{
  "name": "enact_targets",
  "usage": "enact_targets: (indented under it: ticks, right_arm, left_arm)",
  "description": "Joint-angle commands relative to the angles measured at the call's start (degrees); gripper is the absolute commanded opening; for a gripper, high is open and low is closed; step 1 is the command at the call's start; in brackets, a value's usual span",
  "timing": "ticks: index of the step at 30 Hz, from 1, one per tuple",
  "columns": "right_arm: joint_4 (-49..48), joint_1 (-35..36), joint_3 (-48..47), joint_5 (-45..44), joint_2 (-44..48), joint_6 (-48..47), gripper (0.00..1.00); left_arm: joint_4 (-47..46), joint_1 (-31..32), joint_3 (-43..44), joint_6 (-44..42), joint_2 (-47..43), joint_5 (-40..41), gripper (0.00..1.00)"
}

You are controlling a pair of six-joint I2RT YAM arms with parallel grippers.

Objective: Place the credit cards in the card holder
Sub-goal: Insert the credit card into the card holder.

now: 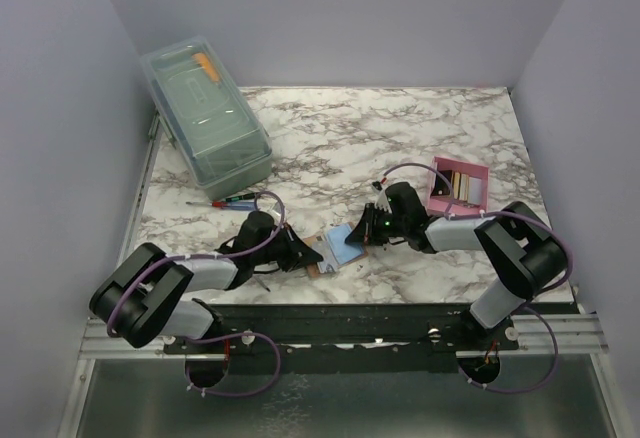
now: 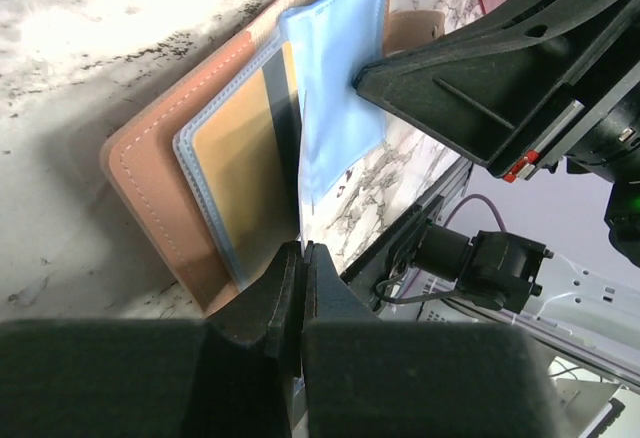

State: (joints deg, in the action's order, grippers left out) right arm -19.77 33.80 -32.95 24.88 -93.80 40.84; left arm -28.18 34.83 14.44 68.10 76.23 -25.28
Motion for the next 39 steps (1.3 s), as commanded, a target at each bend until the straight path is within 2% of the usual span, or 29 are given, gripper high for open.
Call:
enact_targets:
  ticks: [1, 24, 39]
  right_arm:
    - [0.6, 0.3, 1.02, -1.16, -1.68, -1.03, 0.0]
    - [0.65, 0.3, 1.47, -0.91, -1.7, -1.2, 0.0]
    - [0.54, 0.3, 1.22, -1.02, -2.14, -0.89, 0.0]
  left_arm:
    - [-4.27, -1.03, -0.11, -0.2, 3.04, -2.53, 0.0]
    - [-11.87, -3.1, 2.29, -5.18, 12.85, -5.89, 0.0]
    - [-18.9, -2.99, -0.04, -3.47, 14.53, 0.28, 0.0]
